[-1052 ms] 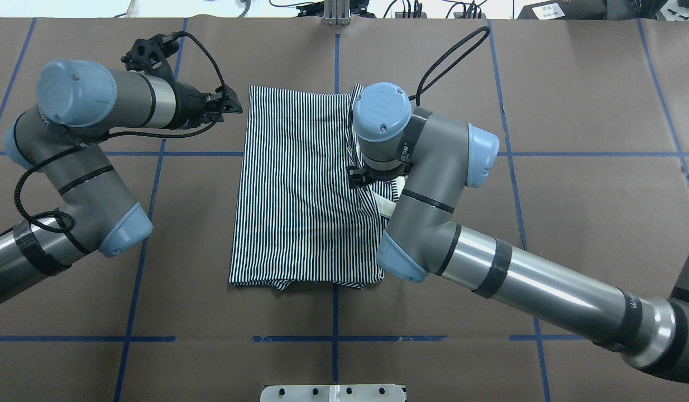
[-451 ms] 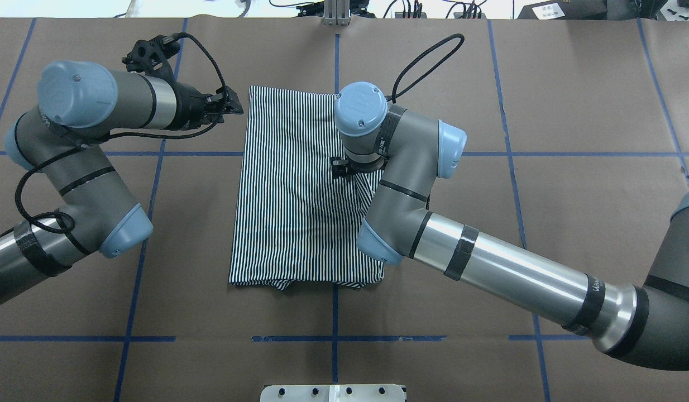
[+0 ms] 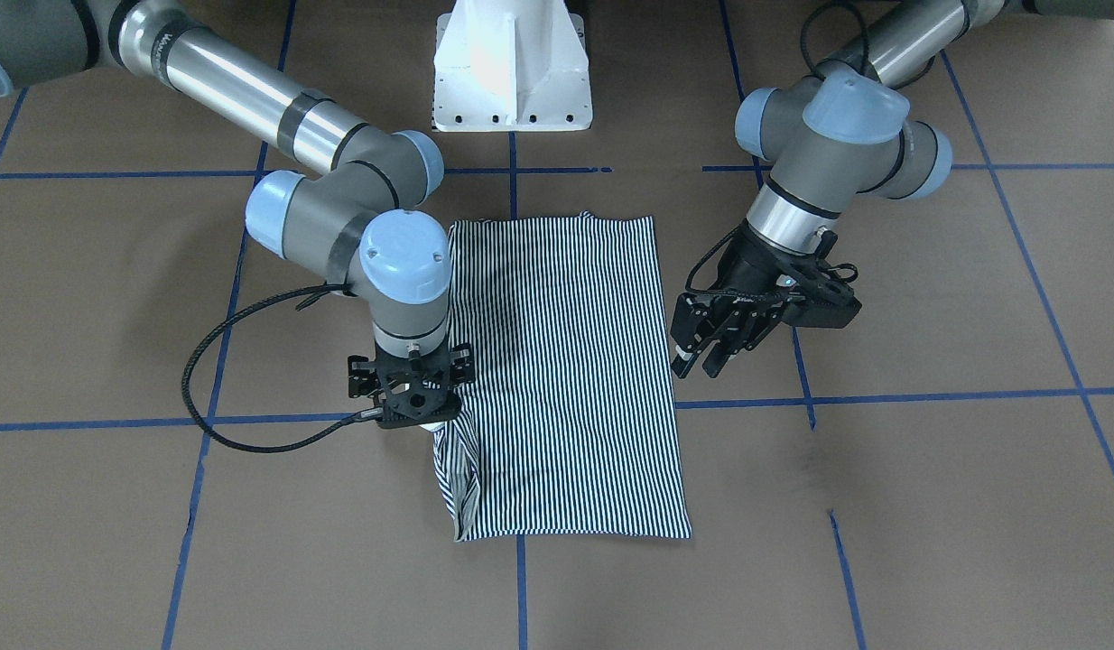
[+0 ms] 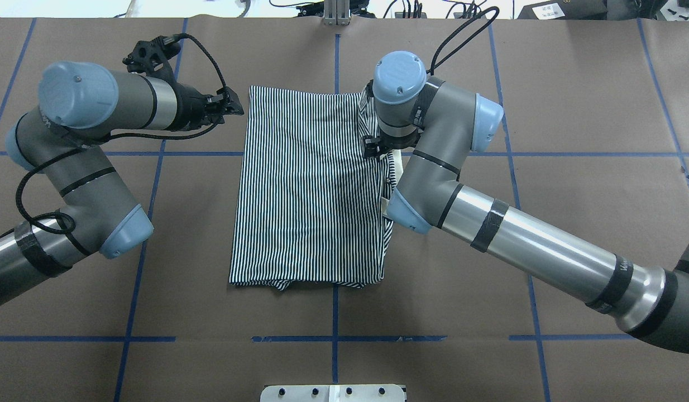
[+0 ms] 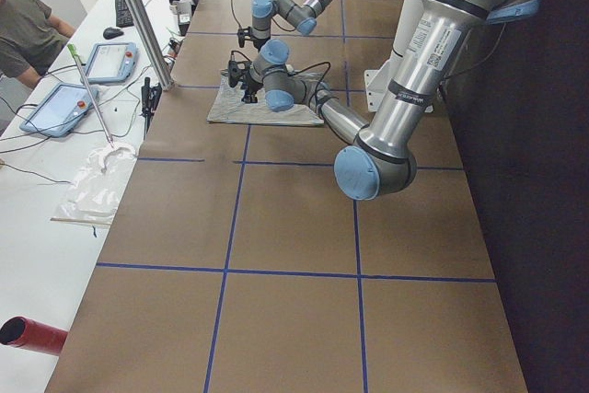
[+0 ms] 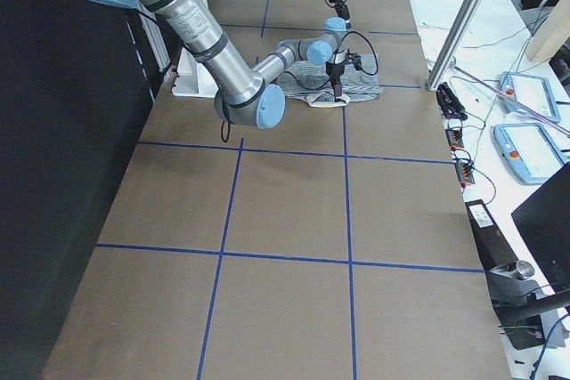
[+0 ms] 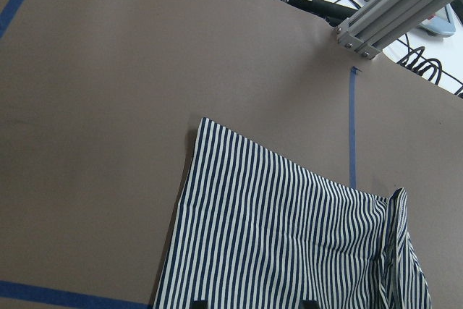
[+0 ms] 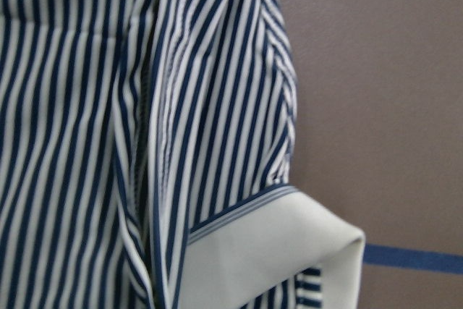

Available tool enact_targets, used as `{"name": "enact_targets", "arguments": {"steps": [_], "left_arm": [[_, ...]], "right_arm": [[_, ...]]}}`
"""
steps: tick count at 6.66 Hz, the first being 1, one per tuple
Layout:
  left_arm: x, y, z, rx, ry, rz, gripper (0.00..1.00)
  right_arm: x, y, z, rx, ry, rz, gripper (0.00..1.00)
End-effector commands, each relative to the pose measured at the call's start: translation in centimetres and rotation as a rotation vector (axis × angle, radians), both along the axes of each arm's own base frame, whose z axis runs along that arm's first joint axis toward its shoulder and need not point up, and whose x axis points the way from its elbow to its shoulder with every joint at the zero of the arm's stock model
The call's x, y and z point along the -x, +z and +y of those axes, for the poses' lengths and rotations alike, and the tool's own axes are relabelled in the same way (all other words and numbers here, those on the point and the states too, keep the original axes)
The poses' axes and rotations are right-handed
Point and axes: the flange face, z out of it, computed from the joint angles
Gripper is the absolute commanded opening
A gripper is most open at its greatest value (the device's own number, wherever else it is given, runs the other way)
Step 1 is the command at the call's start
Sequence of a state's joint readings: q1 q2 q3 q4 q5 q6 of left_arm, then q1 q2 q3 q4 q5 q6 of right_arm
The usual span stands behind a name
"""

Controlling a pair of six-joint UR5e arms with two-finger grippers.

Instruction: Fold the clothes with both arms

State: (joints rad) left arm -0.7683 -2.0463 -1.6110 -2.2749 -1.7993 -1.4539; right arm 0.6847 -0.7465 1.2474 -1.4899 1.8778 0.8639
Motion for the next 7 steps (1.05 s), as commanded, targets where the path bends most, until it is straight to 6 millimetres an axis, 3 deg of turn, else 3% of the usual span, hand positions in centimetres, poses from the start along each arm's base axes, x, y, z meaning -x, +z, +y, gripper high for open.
{"name": "enact_targets", "arguments": {"steps": [1,2,3,4,5,6,7], "left_arm": [[0.0,-0.2,0.1,-0.003,0.001,0.003,0.53],[0.0,-0.2,0.1,-0.003,0.001,0.003,0.53],[0.0,-0.4,0.2,-0.006,0.001,0.007,0.53],[0.6,-1.9,0.9,-0.024,0.013,0.031,0.53],[0.6,-1.9,1.1,-0.019,0.033,0.036,0.53],[0.6,-1.9,1.1,-0.019,0.033,0.036,0.53],[0.6,-1.8,1.1,-0.018,0.033,0.035,0.53]], "right_arm": [[-1.9,-2.0,0.7,0.022,0.058,-0.06,1.0],[-1.8,-3.4,1.6,0.051,0.109,-0.096,1.0],[-0.1,-4.0,3.7,0.084,0.15,-0.114,1.0],[1.0,-5.7,6.6,0.139,0.257,-0.158,1.0],[0.9,-6.5,11.3,0.21,0.342,-0.219,0.95],[1.5,-6.7,17.0,0.264,0.458,-0.266,0.81],[2.9,-7.1,19.3,0.383,0.565,-0.294,0.75]]}}
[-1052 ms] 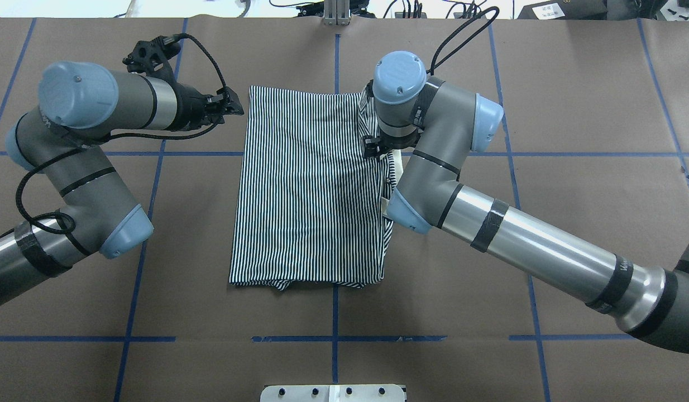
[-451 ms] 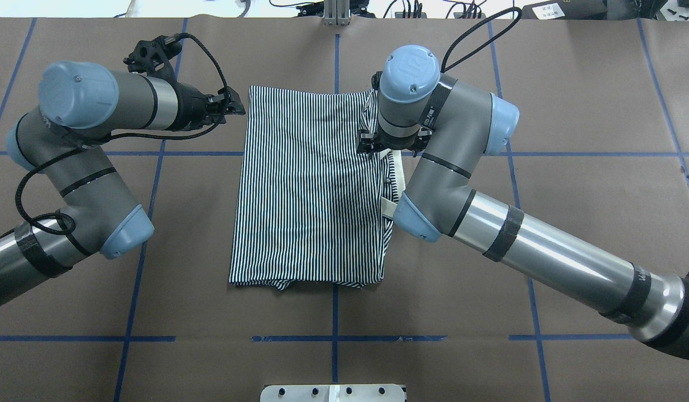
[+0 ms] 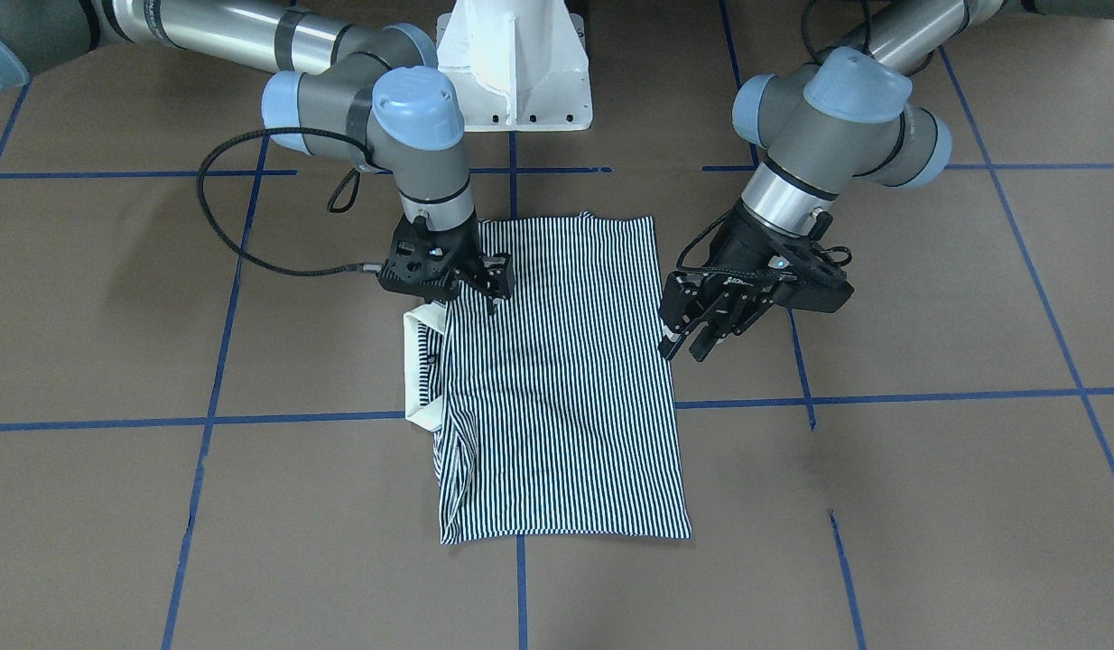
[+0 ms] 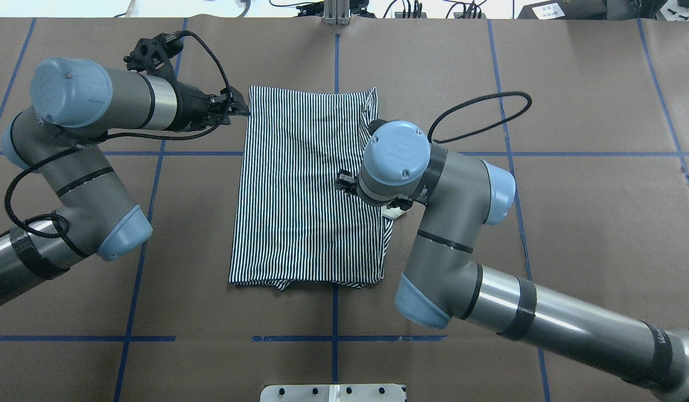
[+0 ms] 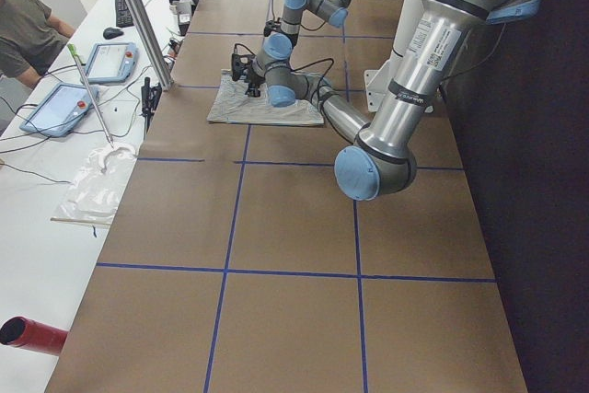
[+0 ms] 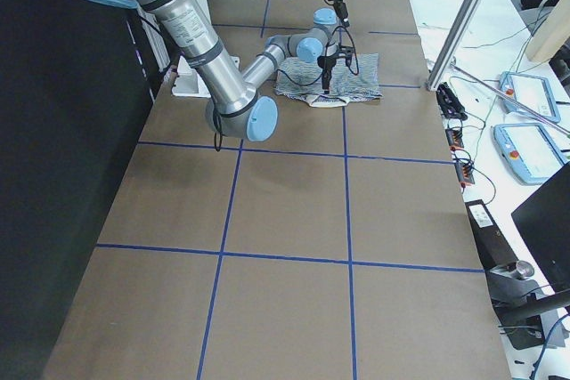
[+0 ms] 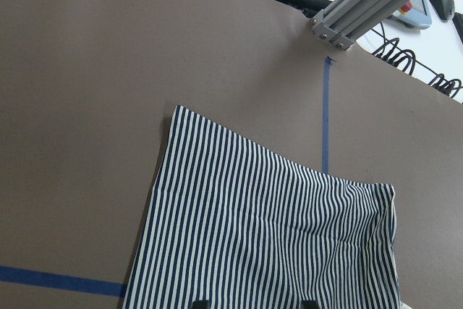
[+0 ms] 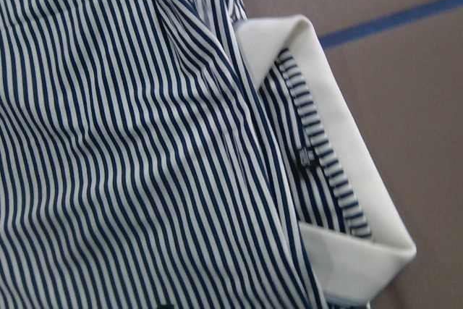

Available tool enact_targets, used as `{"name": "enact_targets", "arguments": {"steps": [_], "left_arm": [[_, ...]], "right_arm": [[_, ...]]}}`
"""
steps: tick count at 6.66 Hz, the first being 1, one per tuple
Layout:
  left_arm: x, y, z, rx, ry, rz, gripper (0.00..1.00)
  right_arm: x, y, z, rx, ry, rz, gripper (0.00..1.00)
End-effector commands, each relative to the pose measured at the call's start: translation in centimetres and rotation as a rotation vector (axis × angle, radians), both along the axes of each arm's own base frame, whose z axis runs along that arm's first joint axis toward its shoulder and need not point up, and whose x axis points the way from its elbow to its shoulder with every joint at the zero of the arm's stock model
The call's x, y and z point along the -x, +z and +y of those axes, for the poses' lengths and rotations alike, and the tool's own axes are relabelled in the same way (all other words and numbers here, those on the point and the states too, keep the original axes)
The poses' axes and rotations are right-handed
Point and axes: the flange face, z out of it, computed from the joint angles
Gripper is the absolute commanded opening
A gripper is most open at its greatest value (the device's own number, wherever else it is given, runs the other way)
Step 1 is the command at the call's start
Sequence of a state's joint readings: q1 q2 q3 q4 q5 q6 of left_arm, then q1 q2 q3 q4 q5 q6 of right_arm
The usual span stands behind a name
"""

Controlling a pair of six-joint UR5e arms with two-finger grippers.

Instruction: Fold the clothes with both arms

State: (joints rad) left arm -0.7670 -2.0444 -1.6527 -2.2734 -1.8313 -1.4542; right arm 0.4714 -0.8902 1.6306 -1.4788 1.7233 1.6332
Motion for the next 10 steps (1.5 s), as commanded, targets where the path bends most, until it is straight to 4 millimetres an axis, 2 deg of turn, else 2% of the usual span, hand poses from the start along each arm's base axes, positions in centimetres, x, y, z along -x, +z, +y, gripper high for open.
{"name": "enact_targets", "arguments": {"steps": [1,2,3,4,5,6,7,8,9,10], "left_arm": [[0.0,0.0,0.0,0.001,0.002,0.0,0.53],[0.0,0.0,0.0,0.001,0.002,0.0,0.53],[0.1,0.4,0.1,0.005,0.001,-0.002,0.53],[0.1,0.3,0.1,0.006,0.001,-0.002,0.53],[0.1,0.4,0.1,0.006,0.001,-0.002,0.53],[0.1,0.4,0.1,0.006,0.001,-0.002,0.53],[0.1,0.3,0.1,0.005,0.001,-0.001,0.53],[0.1,0.3,0.1,0.006,0.001,-0.002,0.53],[0.1,0.3,0.1,0.013,-0.002,0.003,0.53],[0.1,0.3,0.1,0.017,-0.003,0.004,0.53]], "right_arm": [[2.4,-0.1,5.5,0.145,0.156,-0.047,0.74],[3.3,0.4,6.8,0.167,0.154,-0.04,0.75],[3.5,1.8,7.6,0.19,0.162,-0.025,0.78],[3.8,2.4,8.0,0.195,0.157,-0.014,0.82],[4.4,2.8,8.6,0.199,0.148,-0.005,0.82],[4.4,2.6,8.6,0.201,0.15,-0.007,0.74],[4.4,2.5,8.6,0.202,0.149,-0.009,0.29],[4.3,2.4,8.7,0.2,0.142,-0.011,0.0],[4.5,2.8,9.0,0.201,0.137,-0.003,0.0],[4.3,2.3,9.1,0.201,0.131,-0.013,0.0]]}}
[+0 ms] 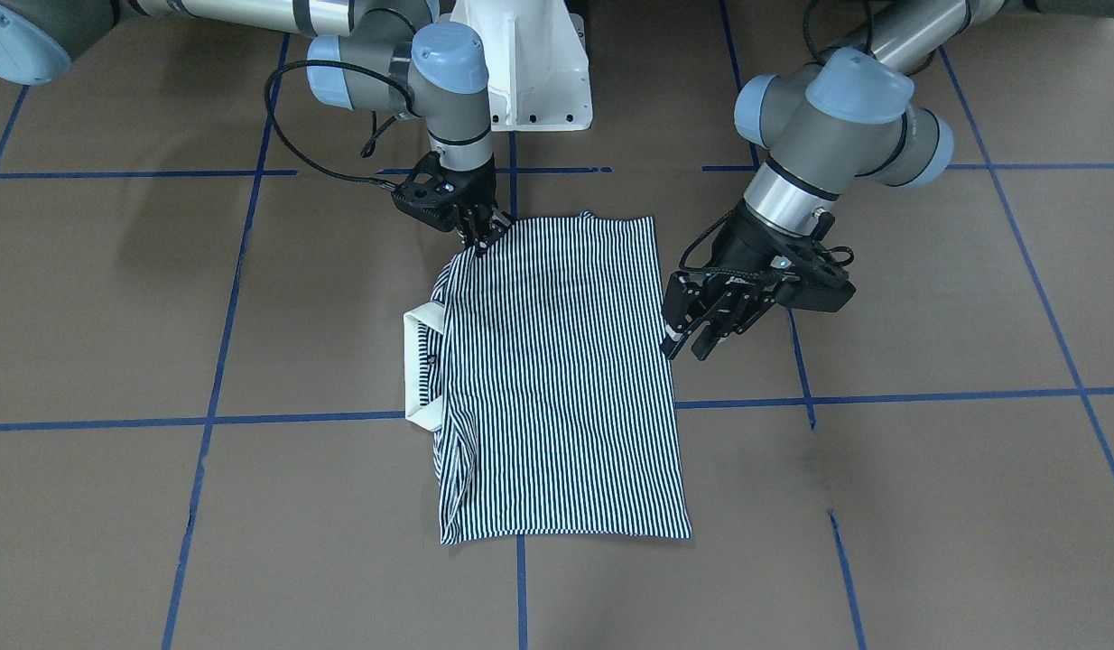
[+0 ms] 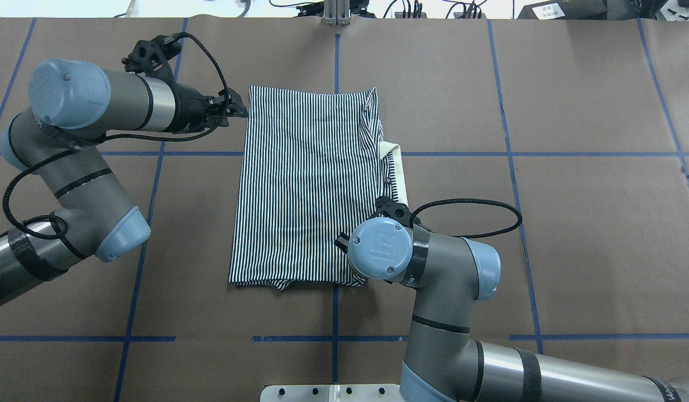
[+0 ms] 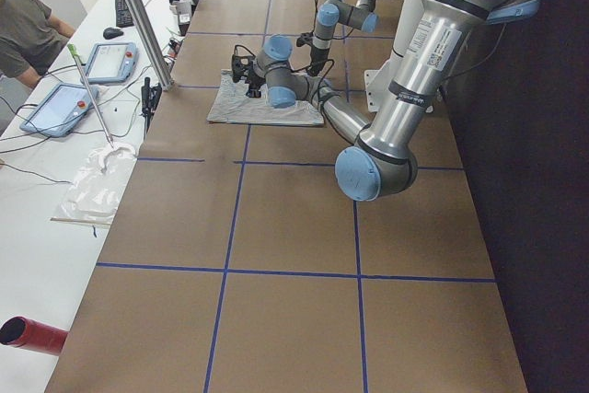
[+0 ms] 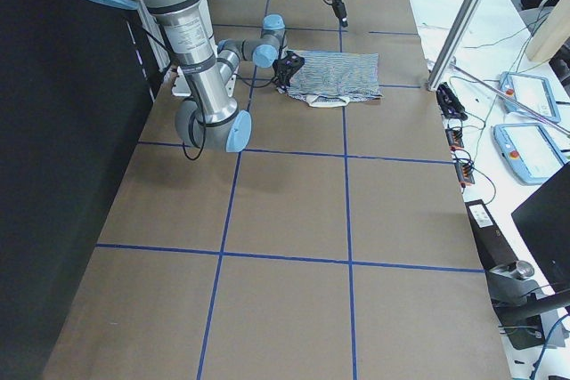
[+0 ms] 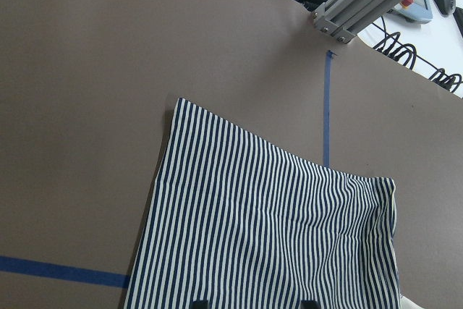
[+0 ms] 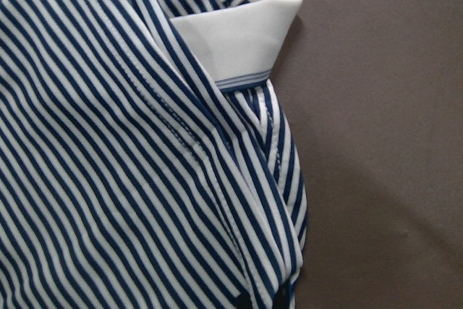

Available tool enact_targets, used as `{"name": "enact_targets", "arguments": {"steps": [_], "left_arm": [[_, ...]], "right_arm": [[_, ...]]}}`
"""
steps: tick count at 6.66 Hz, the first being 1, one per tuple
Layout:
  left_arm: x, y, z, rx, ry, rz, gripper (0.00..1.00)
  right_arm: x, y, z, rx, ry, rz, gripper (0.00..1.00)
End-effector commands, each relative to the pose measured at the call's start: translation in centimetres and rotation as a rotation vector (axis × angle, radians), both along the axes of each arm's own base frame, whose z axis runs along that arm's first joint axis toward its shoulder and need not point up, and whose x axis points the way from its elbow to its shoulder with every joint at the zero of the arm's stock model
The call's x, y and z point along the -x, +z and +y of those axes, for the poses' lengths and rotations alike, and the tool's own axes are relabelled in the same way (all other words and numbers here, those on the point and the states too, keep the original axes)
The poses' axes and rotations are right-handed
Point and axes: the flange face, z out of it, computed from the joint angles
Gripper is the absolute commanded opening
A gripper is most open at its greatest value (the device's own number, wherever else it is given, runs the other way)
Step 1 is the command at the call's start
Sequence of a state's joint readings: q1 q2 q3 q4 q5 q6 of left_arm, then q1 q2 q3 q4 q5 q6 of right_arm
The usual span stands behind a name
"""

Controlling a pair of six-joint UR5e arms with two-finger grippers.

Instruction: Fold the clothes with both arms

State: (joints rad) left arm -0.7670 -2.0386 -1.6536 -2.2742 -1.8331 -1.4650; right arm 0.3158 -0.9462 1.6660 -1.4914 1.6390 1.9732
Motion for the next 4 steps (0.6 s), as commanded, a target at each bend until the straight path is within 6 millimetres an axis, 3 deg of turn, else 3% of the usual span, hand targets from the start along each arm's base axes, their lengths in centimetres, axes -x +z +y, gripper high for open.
{"name": "enact_targets", "arguments": {"steps": [1,2,3,4], "left_arm": [[0.0,0.0,0.0,0.01,-0.004,0.006,0.53],[-0.2,-0.2,0.2,0.052,-0.015,0.03,0.53],[-1.0,-0.2,2.6,0.09,-0.006,0.058,0.53],[-1.1,0.9,6.7,0.131,-0.015,0.059,0.54]], "right_arm": [[-0.3,-0.2,0.0,-0.002,-0.006,-0.006,0.0],[-1.3,-0.7,0.1,-0.004,-0.004,-0.015,0.0],[-2.3,-0.8,0.7,0.0,-0.008,-0.007,0.0],[-2.7,-0.5,1.0,-0.001,-0.008,-0.008,0.0]]}}
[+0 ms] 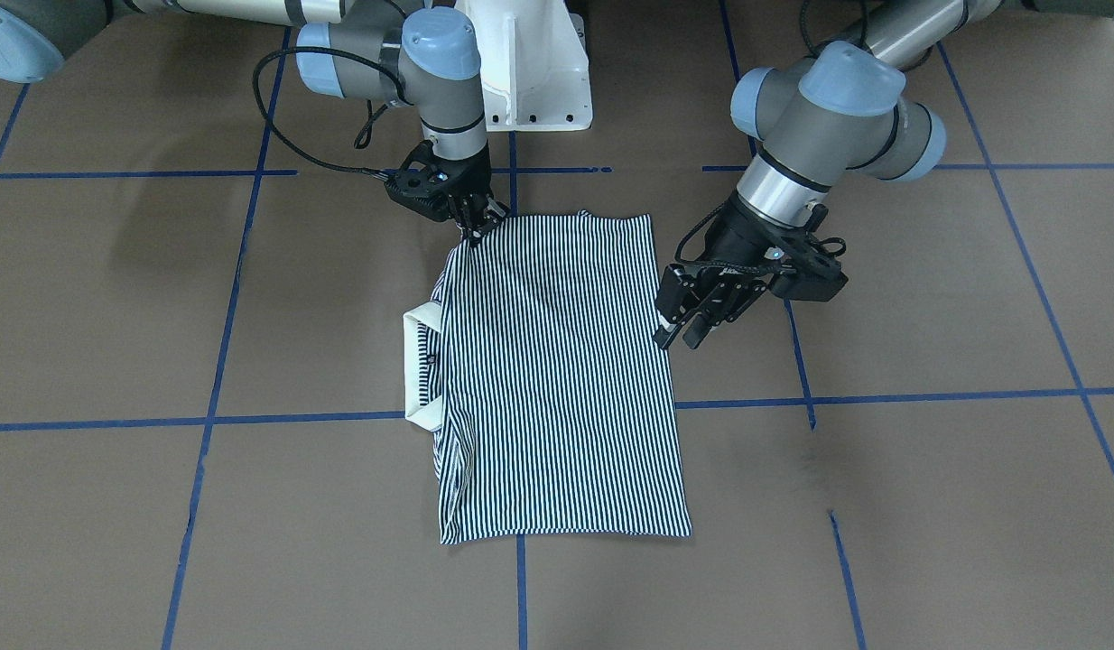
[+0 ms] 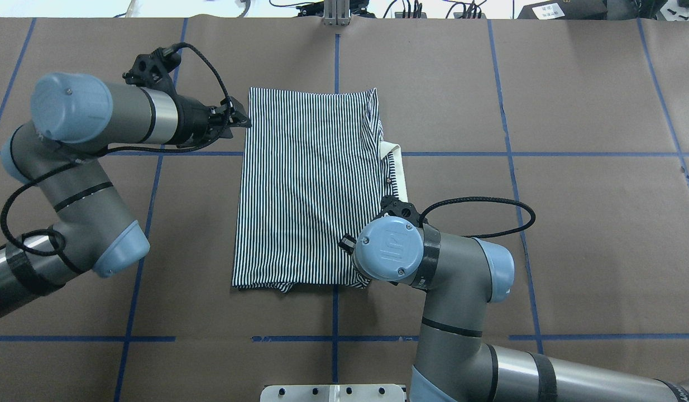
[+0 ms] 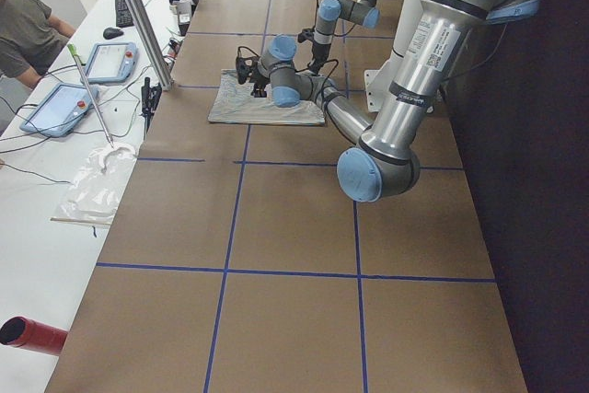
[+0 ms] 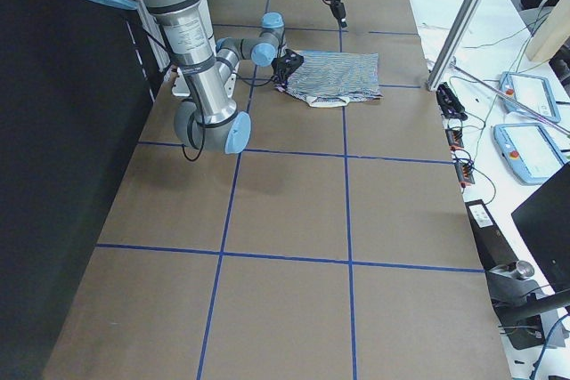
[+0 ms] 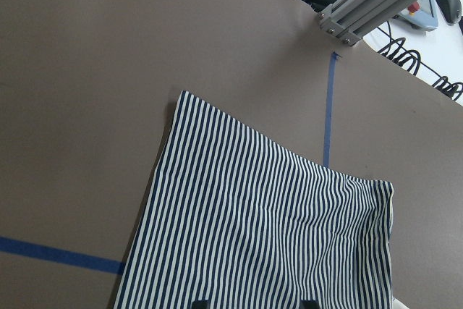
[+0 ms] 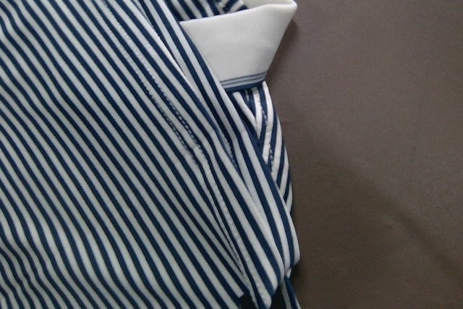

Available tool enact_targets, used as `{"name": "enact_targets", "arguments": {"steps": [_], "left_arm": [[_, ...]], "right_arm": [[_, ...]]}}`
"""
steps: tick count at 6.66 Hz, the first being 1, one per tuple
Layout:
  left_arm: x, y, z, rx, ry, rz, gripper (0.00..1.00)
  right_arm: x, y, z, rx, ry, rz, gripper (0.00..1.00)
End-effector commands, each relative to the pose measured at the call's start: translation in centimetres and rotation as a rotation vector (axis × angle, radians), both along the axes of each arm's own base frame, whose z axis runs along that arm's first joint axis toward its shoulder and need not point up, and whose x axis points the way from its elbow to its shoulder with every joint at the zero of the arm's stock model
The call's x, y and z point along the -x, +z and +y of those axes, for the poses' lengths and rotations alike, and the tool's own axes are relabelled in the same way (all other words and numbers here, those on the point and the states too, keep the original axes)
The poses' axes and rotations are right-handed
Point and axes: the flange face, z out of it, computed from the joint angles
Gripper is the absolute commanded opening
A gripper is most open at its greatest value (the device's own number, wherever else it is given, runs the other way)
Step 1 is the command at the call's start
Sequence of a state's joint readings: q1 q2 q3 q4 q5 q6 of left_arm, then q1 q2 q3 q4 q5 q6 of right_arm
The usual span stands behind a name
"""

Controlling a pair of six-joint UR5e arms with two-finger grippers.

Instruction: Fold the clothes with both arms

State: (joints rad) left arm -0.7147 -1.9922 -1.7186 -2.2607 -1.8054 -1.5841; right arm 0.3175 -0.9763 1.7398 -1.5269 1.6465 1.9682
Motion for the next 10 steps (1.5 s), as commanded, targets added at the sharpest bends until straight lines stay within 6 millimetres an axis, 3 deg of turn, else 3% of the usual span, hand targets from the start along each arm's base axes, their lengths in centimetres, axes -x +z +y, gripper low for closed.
{"name": "enact_targets", "arguments": {"steps": [1,2,3,4,8,10], "left_arm": [[-3.2,1.0,8.8,0.113,-0.002,-0.02,0.55],[-6.5,0.9,13.2,0.152,0.022,-0.073,0.61],[-9.1,2.3,16.4,0.206,0.032,-0.122,0.62],[-10.1,4.5,18.3,0.214,0.038,-0.164,0.62],[-10.8,6.0,20.0,0.239,0.065,-0.236,0.61],[-11.1,5.9,20.3,0.261,0.061,-0.224,0.39]], "right_arm": [[-0.6,0.2,0.4,0.0,-0.003,0.001,0.0],[-0.5,0.1,0.5,-0.001,-0.004,-0.001,0.0],[-0.5,0.0,0.5,-0.001,-0.004,-0.002,0.0],[-0.5,-0.1,0.5,-0.002,-0.004,-0.005,0.0],[-0.4,-0.1,0.5,-0.005,-0.006,-0.006,0.0],[-0.5,-0.1,0.5,-0.005,-0.006,-0.006,0.0]]}}
